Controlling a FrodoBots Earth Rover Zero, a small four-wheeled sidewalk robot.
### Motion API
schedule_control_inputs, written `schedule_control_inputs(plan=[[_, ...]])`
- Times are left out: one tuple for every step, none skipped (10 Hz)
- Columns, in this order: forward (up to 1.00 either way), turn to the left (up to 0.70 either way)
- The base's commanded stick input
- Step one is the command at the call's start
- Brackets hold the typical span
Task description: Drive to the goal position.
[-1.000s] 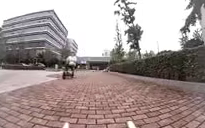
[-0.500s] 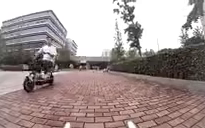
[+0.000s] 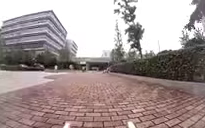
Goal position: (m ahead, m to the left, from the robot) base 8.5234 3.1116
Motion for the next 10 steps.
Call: schedule_control_inputs(plan=[[0.45,0.00],[0.45,0.00],[0.45,0.00],[0.45,0.00],[0.45,0.00],[0.45,0.00],[0.45,0.00],[0.45,0.00],[0.45,0.00],[0.45,0.00]])
